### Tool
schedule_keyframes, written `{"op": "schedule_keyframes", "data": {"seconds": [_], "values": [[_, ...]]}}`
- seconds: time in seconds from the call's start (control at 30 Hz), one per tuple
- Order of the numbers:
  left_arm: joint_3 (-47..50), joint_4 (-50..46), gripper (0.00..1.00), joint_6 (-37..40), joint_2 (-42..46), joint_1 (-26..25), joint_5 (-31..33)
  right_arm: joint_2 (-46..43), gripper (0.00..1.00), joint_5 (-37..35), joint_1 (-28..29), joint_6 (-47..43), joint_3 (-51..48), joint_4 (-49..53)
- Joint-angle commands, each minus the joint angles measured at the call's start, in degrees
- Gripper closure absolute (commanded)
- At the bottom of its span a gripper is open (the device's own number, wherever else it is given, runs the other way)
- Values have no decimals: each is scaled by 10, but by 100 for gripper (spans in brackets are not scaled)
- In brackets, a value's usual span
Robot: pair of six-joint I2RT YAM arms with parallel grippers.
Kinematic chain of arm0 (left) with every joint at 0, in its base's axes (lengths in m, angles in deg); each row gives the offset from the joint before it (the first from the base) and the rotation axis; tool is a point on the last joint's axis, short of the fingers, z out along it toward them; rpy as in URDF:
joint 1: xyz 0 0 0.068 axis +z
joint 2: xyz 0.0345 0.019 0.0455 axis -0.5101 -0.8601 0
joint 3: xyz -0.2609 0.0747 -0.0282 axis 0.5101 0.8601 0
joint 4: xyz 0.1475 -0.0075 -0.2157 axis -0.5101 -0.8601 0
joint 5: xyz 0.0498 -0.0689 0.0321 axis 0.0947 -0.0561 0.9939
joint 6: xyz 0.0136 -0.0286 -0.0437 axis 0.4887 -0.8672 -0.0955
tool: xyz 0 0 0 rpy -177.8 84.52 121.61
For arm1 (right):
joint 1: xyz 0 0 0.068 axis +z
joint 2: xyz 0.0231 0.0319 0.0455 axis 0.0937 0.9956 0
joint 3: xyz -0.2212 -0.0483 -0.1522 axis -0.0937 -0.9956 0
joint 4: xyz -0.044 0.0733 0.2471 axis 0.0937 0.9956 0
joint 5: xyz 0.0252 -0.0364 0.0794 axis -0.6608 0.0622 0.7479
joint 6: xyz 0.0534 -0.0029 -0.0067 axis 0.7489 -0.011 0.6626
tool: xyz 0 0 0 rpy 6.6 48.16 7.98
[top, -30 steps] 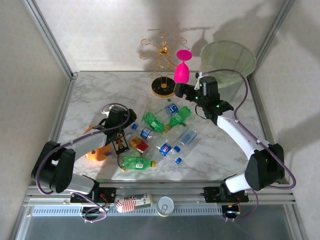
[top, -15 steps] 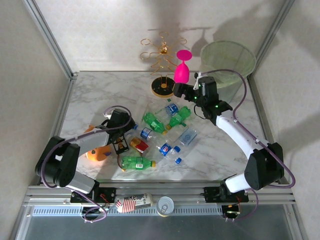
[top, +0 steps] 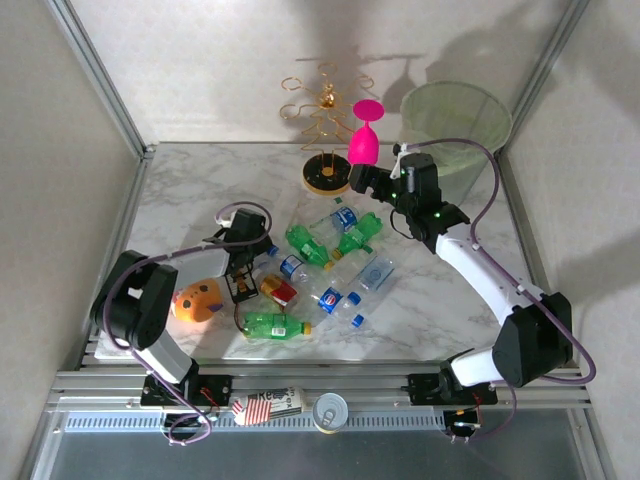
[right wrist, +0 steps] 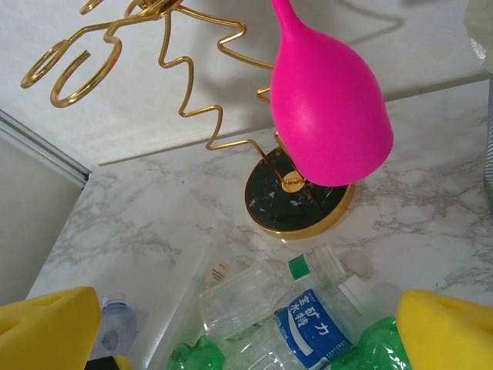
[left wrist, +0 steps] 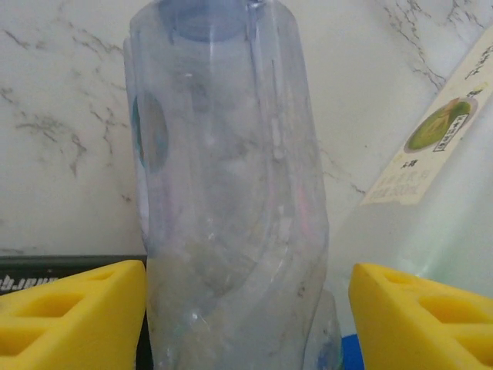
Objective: Put the plastic bottles in the bin
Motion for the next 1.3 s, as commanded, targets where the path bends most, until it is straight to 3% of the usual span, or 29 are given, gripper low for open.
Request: {"op": "schedule_keyframes", "data": {"seconds": [0.0,0.27,0.9,1.13,1.27], "values": [[-23,-22,33,26,-8,2,46,-19,1,-18,6,-7,-7,9],[-54,-26,35,51,-29,5,79,-27,1,-21,6,-4,-17,7],[-99,-31,31,53,-110,13,71,-39,1,-33,6,-8,-24,16],[-95,-26,48,59,-94,13,73,-34,1,-26,5,-9,-15,17],[-90,-26,49,59,-64,13,81,-25,1,-2,5,-13,-5,17]]}}
